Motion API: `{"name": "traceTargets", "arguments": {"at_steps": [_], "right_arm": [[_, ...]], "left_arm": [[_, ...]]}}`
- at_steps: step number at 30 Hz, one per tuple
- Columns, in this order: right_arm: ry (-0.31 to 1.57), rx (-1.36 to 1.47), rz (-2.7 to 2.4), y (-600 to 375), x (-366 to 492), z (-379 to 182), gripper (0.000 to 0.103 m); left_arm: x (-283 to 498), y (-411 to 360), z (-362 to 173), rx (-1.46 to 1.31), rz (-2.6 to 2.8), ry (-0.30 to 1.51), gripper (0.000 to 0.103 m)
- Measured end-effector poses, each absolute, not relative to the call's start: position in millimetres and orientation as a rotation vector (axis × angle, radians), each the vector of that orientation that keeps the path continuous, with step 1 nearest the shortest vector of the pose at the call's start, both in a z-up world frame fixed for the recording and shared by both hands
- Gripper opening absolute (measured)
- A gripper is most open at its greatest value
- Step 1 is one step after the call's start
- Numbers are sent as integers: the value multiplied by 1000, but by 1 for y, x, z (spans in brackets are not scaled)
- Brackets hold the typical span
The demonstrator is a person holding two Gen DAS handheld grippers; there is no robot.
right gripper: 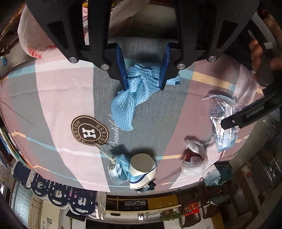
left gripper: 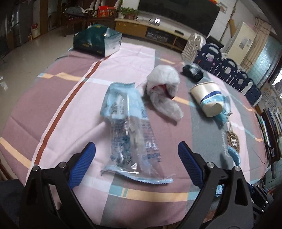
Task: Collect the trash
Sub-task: 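Grasp the blue cloth with the right gripper while the left grasps the clear plastic bag, then carry the blue cloth and clear plastic bag over the wastebasket with both grippers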
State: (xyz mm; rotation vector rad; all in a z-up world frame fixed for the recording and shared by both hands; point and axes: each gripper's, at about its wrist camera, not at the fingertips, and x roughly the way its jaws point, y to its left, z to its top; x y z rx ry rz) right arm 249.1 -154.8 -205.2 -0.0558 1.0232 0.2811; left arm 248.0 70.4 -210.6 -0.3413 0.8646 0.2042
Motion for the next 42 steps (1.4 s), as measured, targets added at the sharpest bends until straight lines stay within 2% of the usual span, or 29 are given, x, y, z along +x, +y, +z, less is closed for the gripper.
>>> {"name": "traceTargets", "arguments": {"at_steps": [2, 5, 7, 11, 14, 15, 17, 18, 19, 20, 22, 24, 27, 29, 36, 40, 42], "right_arm": [[997, -75, 269, -155, 251, -199, 38], [985, -72, 263, -153, 253, -195, 44], [985, -80, 239, -149, 255, -195, 54], [984, -110, 205, -139, 255, -196, 65], [1008, -132, 157, -135, 257, -203, 67], [1021, -127, 147, -135, 258, -205, 67], [1033, -116, 136, -135, 257, -208, 67], [1032, -116, 133, -134, 256, -208, 67], [1031, -118, 127, -134, 254, -208, 68], [1030, -117, 125, -134, 253, -207, 69], [1032, -115, 120, -134, 252, -207, 69], [1032, -123, 110, -133, 252, -208, 69], [1018, -133, 83, -131, 254, -207, 83], [1009, -138, 61, -130, 257, -208, 84], [1074, -109, 48, -129, 267, -229, 82], [1073, -131, 56, -126, 266, -232, 48], [1056, -150, 51, -127, 265, -230, 38]], "left_arm": [[247, 66, -207, -308, 207, 825, 93], [254, 64, -217, -298, 191, 882, 93], [258, 68, -225, -310, 206, 920, 93], [259, 75, -233, -316, 225, 948, 94], [258, 78, -238, -318, 221, 958, 93], [258, 79, -239, -321, 212, 955, 90], [257, 79, -239, -327, 182, 952, 69], [257, 79, -239, -326, 172, 953, 63], [257, 78, -239, -325, 161, 951, 50], [257, 78, -239, -327, 147, 948, 43], [256, 76, -237, -342, 98, 931, 37], [255, 74, -233, -355, 67, 910, 36], [252, 76, -230, -374, 62, 890, 35], [251, 78, -230, -389, 62, 883, 34], [252, 79, -230, -390, 64, 880, 34], [252, 79, -230, -389, 64, 880, 34], [252, 79, -230, -390, 63, 880, 34]]}}
